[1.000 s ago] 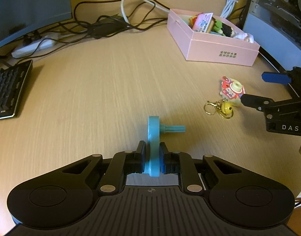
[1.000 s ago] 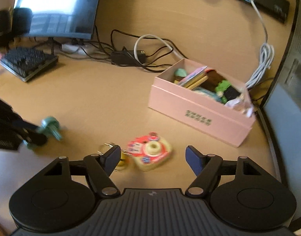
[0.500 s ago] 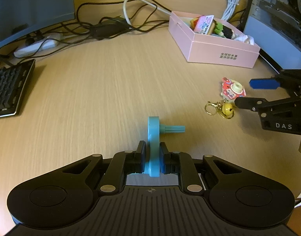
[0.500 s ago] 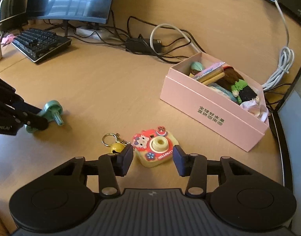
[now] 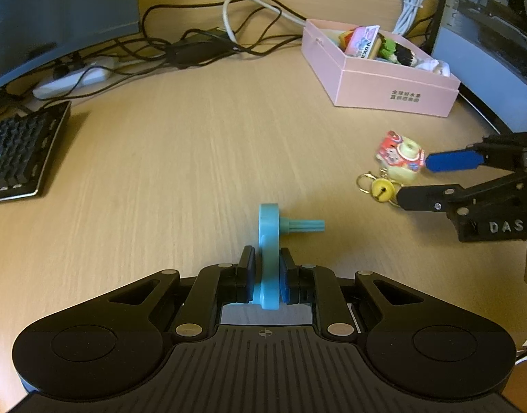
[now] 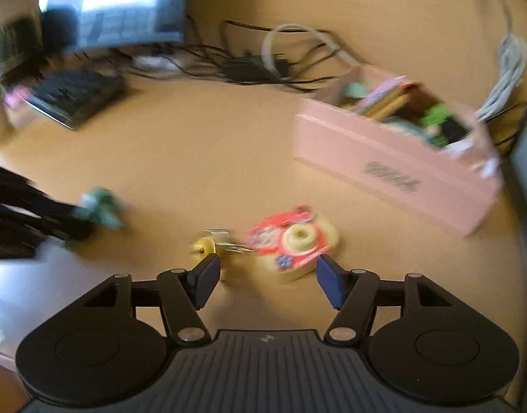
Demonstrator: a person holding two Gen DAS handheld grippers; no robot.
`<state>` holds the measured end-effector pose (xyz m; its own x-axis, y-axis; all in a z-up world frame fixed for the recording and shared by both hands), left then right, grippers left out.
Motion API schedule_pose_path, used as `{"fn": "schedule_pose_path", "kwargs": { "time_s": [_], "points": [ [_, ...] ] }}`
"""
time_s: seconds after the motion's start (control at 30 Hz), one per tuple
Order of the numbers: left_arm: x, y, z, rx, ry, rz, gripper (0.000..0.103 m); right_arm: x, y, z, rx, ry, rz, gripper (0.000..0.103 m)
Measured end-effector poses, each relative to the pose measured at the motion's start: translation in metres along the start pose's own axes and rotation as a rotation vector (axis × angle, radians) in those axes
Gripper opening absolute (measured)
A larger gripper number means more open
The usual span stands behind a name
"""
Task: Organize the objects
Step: 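Grasp the teal plastic spinner toy with the left tool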
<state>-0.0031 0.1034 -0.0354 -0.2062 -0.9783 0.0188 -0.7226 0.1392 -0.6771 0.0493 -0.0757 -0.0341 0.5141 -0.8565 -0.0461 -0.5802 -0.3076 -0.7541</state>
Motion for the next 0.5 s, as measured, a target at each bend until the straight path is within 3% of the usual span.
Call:
{"fn": "schedule_pose_path", "kwargs": {
  "time_s": [0.2, 0.5],
  "points": [
    [0.0, 0.002, -0.002, 0.001, -0.013, -0.006, 0.017, 0.003, -0.005, -0.003, 0.056, 0.1, -0.15, 0.074],
    [-0.002, 0.006, -0.006, -0.005, -0.034, -0.015, 0.017, 0.029, -0.002, 0.024, 0.004, 0.07, -0.056, 0.074]
  ]
}}
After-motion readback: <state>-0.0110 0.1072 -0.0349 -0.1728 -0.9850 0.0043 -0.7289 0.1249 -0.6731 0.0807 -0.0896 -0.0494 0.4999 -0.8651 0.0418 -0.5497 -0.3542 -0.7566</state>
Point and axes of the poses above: each gripper's, at about its wrist camera, not at the fingertips, and z roughly the way its jaws point, x to its right, y to its underside, the point moved 9 cm from there along z, roughly the way its jaws point, and after that the axes turned 5 degrees about x, right-handed, at the moved point
